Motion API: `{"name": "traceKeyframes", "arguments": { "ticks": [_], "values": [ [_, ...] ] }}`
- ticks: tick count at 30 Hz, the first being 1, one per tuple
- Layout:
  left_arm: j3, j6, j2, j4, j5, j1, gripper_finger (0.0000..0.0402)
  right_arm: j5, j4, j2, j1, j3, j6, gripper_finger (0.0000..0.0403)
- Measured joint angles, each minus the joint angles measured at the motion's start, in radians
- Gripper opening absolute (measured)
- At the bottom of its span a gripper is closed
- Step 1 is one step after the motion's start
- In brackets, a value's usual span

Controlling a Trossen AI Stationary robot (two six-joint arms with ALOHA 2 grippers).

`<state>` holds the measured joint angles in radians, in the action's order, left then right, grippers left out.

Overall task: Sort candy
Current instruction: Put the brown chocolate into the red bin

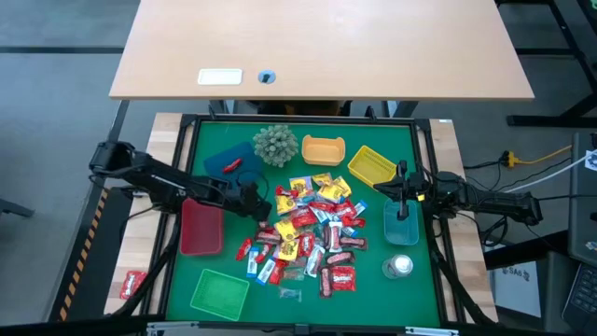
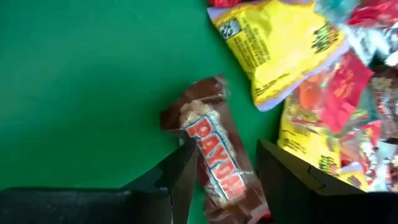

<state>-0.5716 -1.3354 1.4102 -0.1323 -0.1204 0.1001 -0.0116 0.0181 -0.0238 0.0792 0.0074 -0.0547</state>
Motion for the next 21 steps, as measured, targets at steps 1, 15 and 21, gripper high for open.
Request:
{"name": "traceKeyframes", "arguments": {
  "ticks": [1,15,21],
  "values": [
    [0.0,0.0,0.014,0.003,0.001,0.0,0.0153,0.0,0.0,0.0,0.0,0.0,0.0,0.0001],
    [-0.003,0.014,0.117,0.096,0.024,0.0,0.015,0.0,-0.001,0.0,0.0,0.0,0.0,0.0001],
    [-0.002,0.036,0.119,0.107,0.025,0.0,0.0112,0.0,-0.002,0.0,0.0,0.0,0.0,0.0001]
  ]
}}
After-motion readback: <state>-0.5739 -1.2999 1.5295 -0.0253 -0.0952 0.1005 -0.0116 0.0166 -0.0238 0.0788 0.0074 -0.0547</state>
